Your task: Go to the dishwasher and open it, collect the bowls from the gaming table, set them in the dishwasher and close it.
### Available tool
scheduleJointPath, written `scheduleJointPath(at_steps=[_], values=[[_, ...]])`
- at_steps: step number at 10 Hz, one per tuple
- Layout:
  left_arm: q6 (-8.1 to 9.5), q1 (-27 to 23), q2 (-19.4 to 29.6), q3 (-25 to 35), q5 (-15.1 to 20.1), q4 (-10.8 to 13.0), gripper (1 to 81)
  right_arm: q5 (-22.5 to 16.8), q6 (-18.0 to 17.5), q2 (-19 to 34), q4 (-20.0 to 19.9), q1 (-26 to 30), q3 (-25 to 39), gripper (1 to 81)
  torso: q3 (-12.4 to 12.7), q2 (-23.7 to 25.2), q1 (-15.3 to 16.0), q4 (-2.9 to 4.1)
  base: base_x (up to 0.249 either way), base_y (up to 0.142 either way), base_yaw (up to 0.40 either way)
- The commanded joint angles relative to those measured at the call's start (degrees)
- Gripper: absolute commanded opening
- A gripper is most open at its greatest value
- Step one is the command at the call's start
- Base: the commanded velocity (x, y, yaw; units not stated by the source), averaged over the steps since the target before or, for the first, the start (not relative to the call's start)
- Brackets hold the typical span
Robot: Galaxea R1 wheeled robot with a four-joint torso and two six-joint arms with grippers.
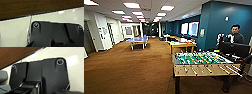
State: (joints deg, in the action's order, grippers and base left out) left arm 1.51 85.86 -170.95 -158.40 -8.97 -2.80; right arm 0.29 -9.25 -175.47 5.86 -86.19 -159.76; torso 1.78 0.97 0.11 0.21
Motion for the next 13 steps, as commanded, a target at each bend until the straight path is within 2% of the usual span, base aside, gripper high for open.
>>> scheduleJointPath(at_steps=[1,7,13], values=[[-0.02,-4.6,0.4,-0.3,1.8,0.1,81.1,-2.5,0.2,-0.2,0.3,4.7,0.2,81.1,0.0,0.0,0.0,0.00,0.116,0.000,0.000],[0.07,-4.6,0.5,-0.3,1.8,0.1,81.1,-2.5,0.2,-0.3,0.4,4.4,0.2,81.1,0.0,-0.1,0.1,0.00,0.146,0.000,0.000],[0.07,-4.6,0.5,-0.3,1.8,0.1,81.1,-2.5,0.3,-0.3,0.4,4.5,0.2,81.1,0.0,-0.1,0.1,0.00,0.177,0.073,0.000]])
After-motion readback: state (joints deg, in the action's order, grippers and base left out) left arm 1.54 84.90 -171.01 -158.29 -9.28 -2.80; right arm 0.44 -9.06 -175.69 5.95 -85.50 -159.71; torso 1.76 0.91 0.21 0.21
